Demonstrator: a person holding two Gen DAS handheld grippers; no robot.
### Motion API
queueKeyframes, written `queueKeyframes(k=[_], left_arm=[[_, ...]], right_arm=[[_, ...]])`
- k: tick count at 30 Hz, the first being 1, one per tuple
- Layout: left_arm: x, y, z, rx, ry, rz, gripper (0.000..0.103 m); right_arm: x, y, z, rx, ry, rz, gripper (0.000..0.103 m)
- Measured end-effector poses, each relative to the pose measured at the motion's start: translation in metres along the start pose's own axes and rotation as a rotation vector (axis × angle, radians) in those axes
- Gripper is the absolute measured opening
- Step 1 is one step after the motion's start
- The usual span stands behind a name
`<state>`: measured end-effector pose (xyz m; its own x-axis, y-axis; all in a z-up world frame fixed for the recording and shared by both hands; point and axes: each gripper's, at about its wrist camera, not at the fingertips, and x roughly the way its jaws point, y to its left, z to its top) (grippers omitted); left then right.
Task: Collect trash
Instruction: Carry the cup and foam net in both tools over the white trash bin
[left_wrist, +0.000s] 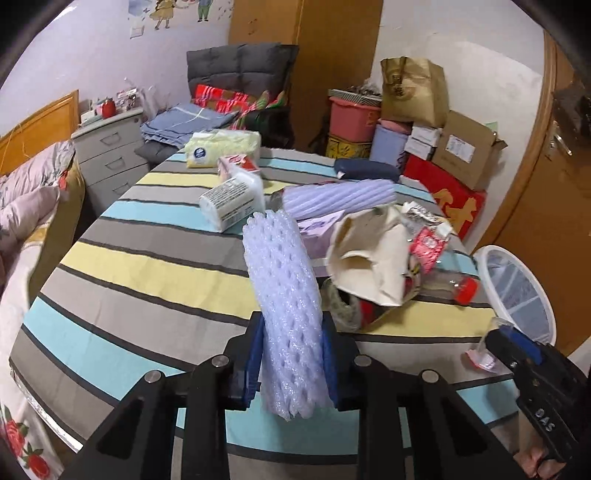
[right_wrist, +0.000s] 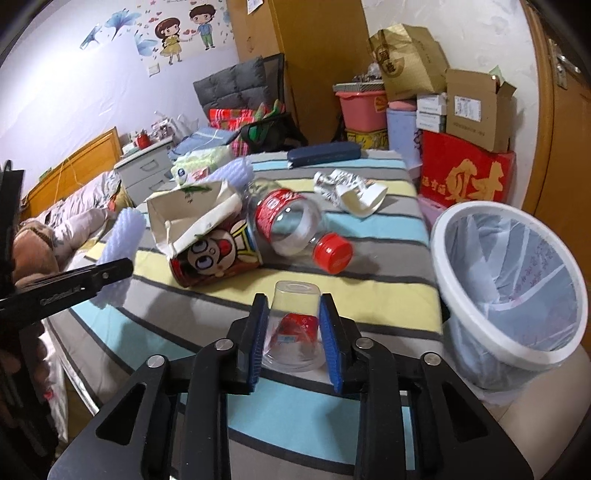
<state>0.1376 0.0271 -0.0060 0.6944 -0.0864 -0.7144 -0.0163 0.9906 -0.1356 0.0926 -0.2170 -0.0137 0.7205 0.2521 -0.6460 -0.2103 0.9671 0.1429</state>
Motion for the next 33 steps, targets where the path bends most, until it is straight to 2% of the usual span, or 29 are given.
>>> queueKeyframes(k=[7,11,21,25,29,33], left_arm=[[-0.009,-0.013,-0.009,0.015,0.001,-0.039,0.029],[-0.017,-0.026,-0.01,0.045,-0.009,-0.063,0.029],[-0.043,-0.064,0.001,0.13,-0.078,-0.121,0.029],[-0.047,-0.084,0.01,0.174,-0.087,-0.156,0.029],[-0.048,-0.108,0.019,0.207,-0.101,-0.213,0.029],[-0.042,-0.137,0.025,0.241,-0.092,-0.279,0.029]], right_arm=[[0.005,-0.009,-0.013,0.024,0.042,0.009,0.029],[0.0,-0.012,-0.015,0.045,0.034,0.018,0.028],[-0.023,-0.028,0.0,0.073,-0.05,0.038,0.028],[-0.032,-0.037,0.004,0.081,-0.081,0.022,0.028],[-0.041,-0.055,0.01,0.122,-0.109,0.013,0.028],[-0.047,-0.075,0.016,0.147,-0.133,-0.035,0.028]])
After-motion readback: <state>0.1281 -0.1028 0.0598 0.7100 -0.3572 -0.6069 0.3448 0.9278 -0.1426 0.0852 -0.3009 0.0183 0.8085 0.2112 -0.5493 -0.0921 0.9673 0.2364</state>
